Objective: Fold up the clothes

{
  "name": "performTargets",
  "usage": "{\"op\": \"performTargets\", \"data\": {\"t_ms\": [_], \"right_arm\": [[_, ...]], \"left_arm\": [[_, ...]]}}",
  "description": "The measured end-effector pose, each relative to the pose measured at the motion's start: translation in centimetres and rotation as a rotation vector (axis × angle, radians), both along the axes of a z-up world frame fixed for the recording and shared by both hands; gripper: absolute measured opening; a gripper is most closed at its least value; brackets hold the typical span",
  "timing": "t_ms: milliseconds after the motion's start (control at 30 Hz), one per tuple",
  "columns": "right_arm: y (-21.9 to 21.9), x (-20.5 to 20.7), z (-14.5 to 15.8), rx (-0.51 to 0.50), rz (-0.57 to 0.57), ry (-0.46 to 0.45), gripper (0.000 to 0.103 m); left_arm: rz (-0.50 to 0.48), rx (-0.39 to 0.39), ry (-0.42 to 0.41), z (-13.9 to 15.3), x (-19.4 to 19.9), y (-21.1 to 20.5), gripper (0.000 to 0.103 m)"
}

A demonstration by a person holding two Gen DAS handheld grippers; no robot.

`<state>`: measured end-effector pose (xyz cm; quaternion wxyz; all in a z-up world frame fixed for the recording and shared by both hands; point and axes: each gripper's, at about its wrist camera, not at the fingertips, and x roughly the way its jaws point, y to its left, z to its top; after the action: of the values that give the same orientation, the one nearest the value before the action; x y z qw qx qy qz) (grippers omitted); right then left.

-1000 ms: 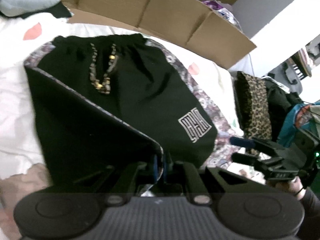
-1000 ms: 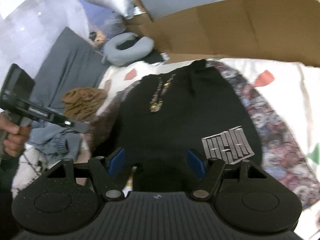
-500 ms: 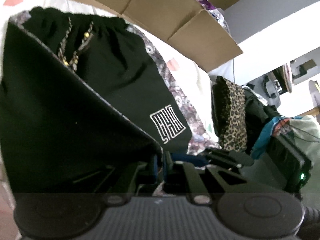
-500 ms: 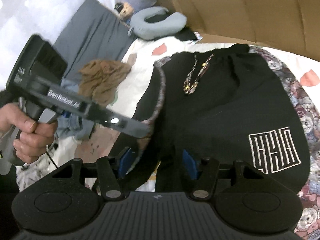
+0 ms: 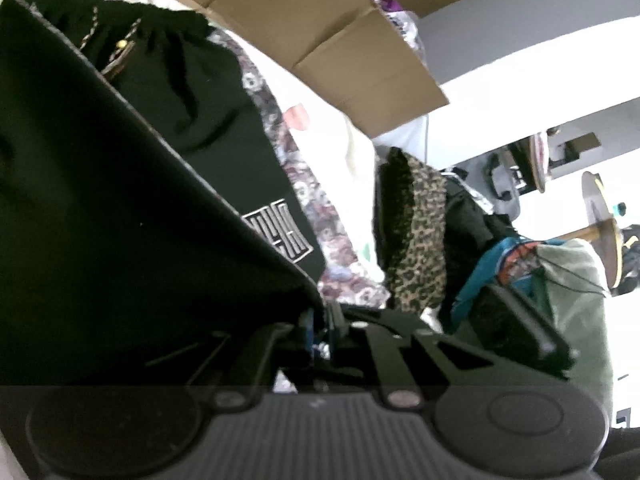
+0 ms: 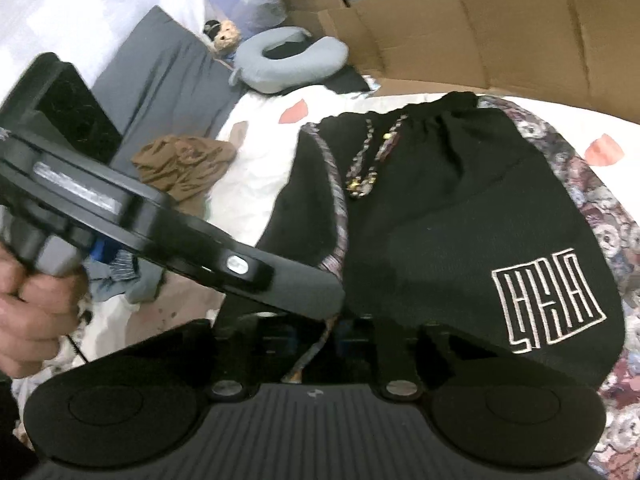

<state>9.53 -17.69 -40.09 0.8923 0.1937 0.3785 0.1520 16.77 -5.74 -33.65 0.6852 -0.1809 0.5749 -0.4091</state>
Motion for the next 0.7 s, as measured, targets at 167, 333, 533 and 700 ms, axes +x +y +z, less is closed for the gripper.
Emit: {"op": "performTargets", "data": {"t_ms": [167,333,533,700], "right_arm": [[-1.4,-0.2,0.1,0.002,-0.05,-0.003,0.001],[-2.9,-0.5,0.4,0.006,-0.091,0.006,0.001],[-5.0,-1.5,0.8,0.006,-0.147,0.02,0.001],[-7.2,-2.3,0.9,0.005,-0.213,0.039,0.001]], "left_arm": [[0.038,0.02,-0.039,0.9,0.5,0.9,0.015],[0.071,0.063,-0.079,1.3,1.1,1.7,0.018],[0.105,0.161,-0.063,-0.3,1.7,2.6,0.024],[0.098,0.22,-0.021,-2.2,1.5,3.2,0.032]]}}
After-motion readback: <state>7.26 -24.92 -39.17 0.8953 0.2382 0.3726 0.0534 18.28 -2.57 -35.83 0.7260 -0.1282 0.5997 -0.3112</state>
